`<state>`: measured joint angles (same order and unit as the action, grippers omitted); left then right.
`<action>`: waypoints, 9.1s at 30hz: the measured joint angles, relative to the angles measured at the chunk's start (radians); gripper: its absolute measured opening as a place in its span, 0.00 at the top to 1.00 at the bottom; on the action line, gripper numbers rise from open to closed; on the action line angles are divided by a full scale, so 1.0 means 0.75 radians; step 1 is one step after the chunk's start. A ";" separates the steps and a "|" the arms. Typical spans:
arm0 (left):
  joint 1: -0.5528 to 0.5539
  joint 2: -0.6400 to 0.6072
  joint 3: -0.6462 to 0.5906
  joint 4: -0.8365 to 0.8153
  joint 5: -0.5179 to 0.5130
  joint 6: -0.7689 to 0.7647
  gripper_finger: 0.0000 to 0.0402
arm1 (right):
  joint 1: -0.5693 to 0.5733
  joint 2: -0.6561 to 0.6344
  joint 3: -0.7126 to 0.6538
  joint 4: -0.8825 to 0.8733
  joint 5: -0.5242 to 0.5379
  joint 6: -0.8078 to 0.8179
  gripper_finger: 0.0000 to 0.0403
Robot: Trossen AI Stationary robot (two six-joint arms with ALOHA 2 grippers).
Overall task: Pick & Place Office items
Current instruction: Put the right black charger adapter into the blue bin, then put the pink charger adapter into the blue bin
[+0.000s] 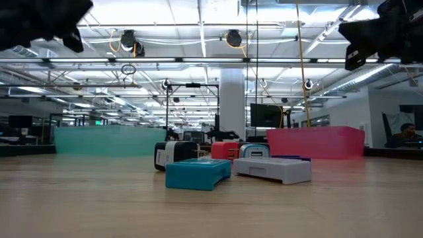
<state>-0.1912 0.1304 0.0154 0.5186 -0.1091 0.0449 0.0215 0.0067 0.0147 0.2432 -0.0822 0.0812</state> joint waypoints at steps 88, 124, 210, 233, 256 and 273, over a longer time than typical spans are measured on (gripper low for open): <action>0.000 0.719 0.064 -0.107 -0.213 -0.210 0.40 | 0.206 2.333 0.840 0.475 0.253 -0.021 0.67; 0.027 1.511 0.505 0.424 -0.286 -0.762 0.40 | 0.209 2.079 1.009 0.677 0.748 -1.000 0.67; 0.408 1.000 0.446 -0.505 -0.656 -0.470 0.64 | -0.200 0.858 0.083 0.624 0.221 -0.046 0.67; 1.231 1.077 0.564 -0.953 -0.176 -0.671 0.64 | -0.202 0.708 0.053 0.542 0.255 -0.089 0.74; 1.483 1.534 0.745 -1.112 -0.160 -0.659 0.58 | -0.203 0.709 0.051 0.537 0.254 -0.089 0.75; 1.482 1.534 0.744 -1.107 -0.010 -0.532 0.37 | -0.203 0.709 0.051 0.535 0.254 -0.089 0.75</action>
<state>0.9203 1.2808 0.5732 -0.3118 -0.1169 -0.3541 -0.1307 0.5385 0.0528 0.6446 0.1081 0.0147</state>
